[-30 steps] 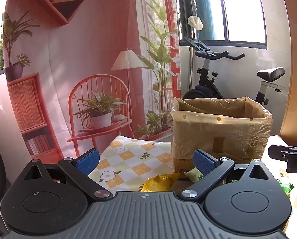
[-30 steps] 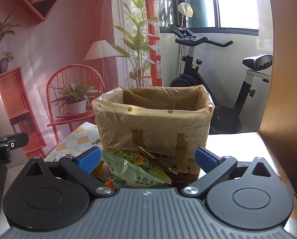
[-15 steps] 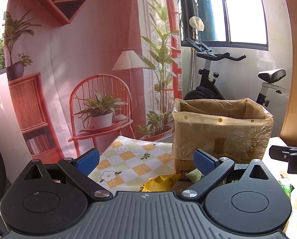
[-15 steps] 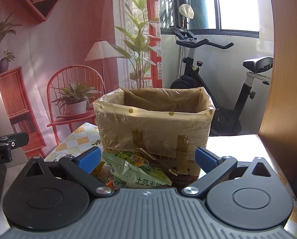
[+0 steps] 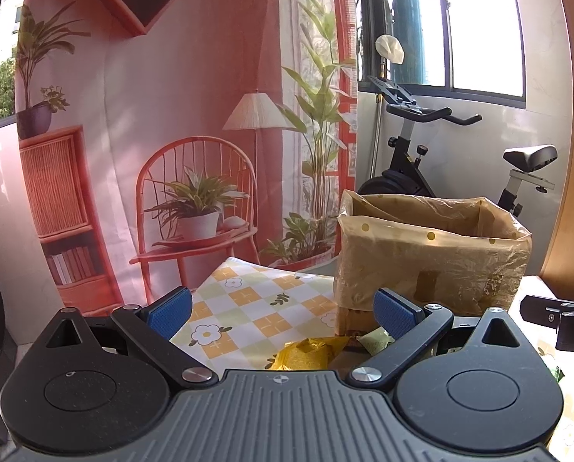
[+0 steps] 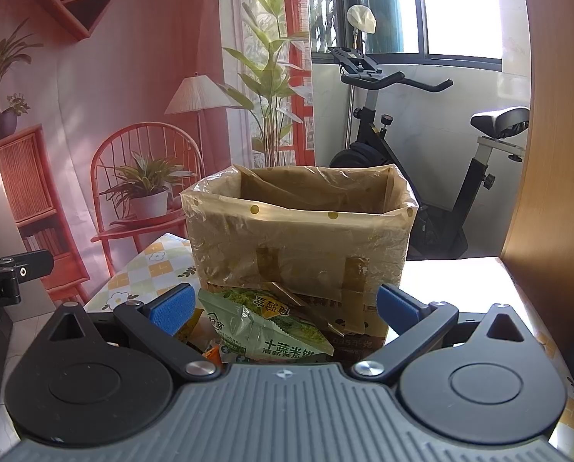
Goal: Organize snacks
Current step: 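Reach the right gripper to the orange chips bag and grasp it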
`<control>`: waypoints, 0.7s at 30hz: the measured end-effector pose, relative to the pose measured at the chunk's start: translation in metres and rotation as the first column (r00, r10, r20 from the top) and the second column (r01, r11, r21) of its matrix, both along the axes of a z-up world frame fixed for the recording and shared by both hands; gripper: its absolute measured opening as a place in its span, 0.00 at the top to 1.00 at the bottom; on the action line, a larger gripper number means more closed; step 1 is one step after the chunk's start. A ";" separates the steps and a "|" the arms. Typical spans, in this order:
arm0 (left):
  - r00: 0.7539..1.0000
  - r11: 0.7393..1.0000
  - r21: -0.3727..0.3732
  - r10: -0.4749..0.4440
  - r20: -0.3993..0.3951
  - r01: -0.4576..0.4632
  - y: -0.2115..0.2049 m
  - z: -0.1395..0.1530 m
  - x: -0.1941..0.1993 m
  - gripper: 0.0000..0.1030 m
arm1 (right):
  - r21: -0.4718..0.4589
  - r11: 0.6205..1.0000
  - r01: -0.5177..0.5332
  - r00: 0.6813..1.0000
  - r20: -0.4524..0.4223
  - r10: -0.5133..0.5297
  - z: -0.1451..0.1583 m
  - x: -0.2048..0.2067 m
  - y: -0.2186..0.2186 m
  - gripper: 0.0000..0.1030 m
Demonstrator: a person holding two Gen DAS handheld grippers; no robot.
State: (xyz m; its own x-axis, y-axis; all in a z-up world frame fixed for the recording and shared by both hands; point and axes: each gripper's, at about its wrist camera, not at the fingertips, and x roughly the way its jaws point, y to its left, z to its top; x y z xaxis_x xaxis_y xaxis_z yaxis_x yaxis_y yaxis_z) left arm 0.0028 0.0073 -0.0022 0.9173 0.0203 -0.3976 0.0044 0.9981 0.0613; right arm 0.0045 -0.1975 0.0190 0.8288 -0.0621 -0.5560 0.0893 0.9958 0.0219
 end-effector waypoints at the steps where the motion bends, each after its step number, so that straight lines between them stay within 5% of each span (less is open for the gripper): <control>1: 1.000 1.000 -0.014 -0.004 0.001 0.004 0.002 -0.001 0.000 0.01 | 0.005 1.000 -0.005 1.000 0.000 0.005 -0.002 0.000 0.000 0.01; 6: 0.999 0.998 -0.059 -0.009 0.031 0.011 0.015 -0.012 0.000 0.01 | 0.017 1.000 -0.024 1.000 -0.006 0.024 -0.014 0.003 0.000 0.01; 11: 0.999 0.999 -0.013 0.029 -0.024 -0.029 0.022 -0.028 0.009 0.01 | 0.040 0.997 -0.060 0.998 -0.033 0.061 -0.036 0.009 0.006 0.01; 21: 0.997 0.999 -0.036 0.024 -0.069 -0.027 0.055 -0.063 0.028 0.01 | -0.026 0.976 -0.216 0.971 -0.110 0.212 -0.096 0.030 0.043 0.02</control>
State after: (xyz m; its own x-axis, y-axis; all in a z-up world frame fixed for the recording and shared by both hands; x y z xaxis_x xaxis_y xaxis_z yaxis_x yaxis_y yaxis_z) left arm 0.0304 0.0625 -0.0647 0.8872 0.0274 -0.4606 -0.0179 0.9995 0.0251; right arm 0.0344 -0.1549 -0.0770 0.7616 0.0876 -0.6421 -0.1258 0.9920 -0.0138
